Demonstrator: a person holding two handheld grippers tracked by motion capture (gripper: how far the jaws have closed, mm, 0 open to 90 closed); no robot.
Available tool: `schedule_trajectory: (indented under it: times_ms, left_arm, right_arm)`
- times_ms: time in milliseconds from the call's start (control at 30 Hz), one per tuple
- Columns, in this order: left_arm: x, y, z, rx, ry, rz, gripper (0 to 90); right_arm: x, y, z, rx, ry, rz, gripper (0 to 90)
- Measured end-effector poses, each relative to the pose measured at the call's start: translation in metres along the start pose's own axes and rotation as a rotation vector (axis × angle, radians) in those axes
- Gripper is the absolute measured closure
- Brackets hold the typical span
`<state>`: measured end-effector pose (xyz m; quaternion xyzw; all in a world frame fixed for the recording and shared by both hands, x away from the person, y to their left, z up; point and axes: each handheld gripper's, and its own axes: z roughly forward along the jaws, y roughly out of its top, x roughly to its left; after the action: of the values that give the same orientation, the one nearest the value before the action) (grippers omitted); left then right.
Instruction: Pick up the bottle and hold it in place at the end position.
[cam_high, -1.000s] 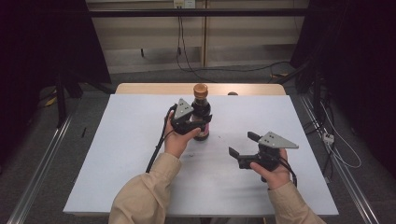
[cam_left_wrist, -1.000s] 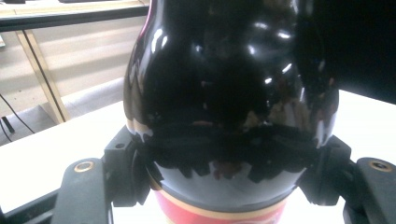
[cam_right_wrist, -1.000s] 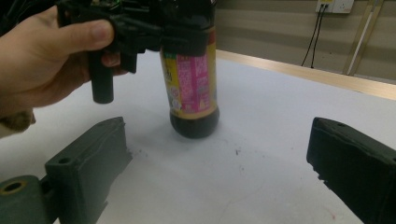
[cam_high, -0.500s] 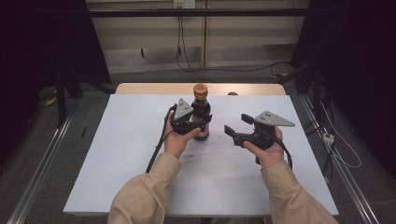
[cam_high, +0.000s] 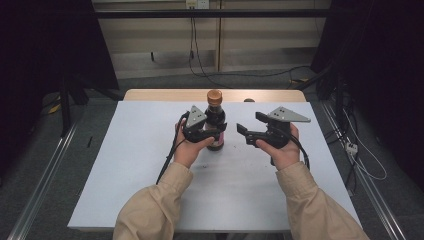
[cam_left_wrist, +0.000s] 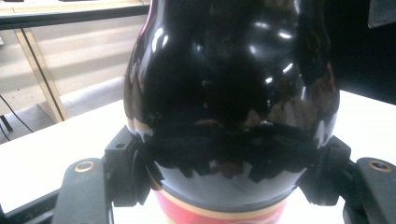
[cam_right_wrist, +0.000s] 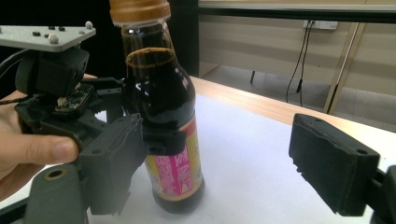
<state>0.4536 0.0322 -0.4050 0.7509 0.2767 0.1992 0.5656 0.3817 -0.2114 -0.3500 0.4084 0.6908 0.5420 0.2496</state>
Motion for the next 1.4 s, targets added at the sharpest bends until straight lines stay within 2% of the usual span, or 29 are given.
schedule_trajectory:
  times_ms: [33, 133, 167, 267, 567, 600, 733, 833, 933, 1000, 1200, 1400]
  left_arm:
    - [0.000, 0.000, 0.000, 0.002, 0.002, 0.009, 29.9]
    - [-0.001, 0.000, 0.000, -0.002, -0.001, -0.004, 29.9]
    - [0.000, 0.000, 0.000, 0.000, 0.004, 0.009, 29.9]
    - [0.000, 0.000, 0.000, -0.003, 0.002, -0.002, 29.8]
    - [0.000, 0.000, 0.000, 0.001, 0.003, 0.009, 29.8]
    - [0.000, 0.000, 0.000, -0.002, 0.002, 0.000, 29.8]
    - [0.000, 0.000, 0.000, 0.000, 0.006, 0.013, 29.7]
    - [0.000, 0.000, 0.000, -0.003, 0.004, 0.003, 29.7]
    - [0.000, 0.000, 0.000, 0.000, 0.002, 0.007, 29.7]
    - [0.000, 0.000, 0.000, -0.001, 0.003, 0.005, 29.7]
    - [0.000, 0.000, 0.000, 0.001, 0.001, 0.007, 29.7]
    - [0.000, 0.000, 0.000, 0.001, 0.001, 0.002, 29.6]
  right_arm:
    - [0.000, 0.001, 0.001, 0.001, 0.001, 0.001, 17.5]
    - [0.000, 0.005, 0.004, 0.003, 0.003, 0.001, 18.1]
    - [0.000, 0.006, 0.005, 0.004, 0.003, 0.000, 18.7]
    - [-0.001, 0.009, 0.007, 0.000, 0.004, 0.002, 18.9]
    - [-0.002, 0.014, 0.012, -0.008, 0.016, 0.005, 18.4]
    - [-0.002, 0.014, 0.012, -0.008, 0.016, 0.005, 18.4]
    - [-0.002, 0.014, 0.013, -0.010, 0.013, 0.006, 18.4]
    - [-0.003, 0.014, 0.014, -0.006, 0.012, 0.002, 18.4]
    - [-0.004, 0.016, 0.016, -0.006, 0.013, 0.017, 22.2]
    - [-0.004, 0.018, 0.017, -0.003, 0.031, 0.032, 26.6]
    - [-0.002, 0.031, 0.020, -0.012, 0.025, 0.000, 28.3]
    - [0.000, 0.034, 0.023, -0.009, 0.026, -0.004, 26.1]
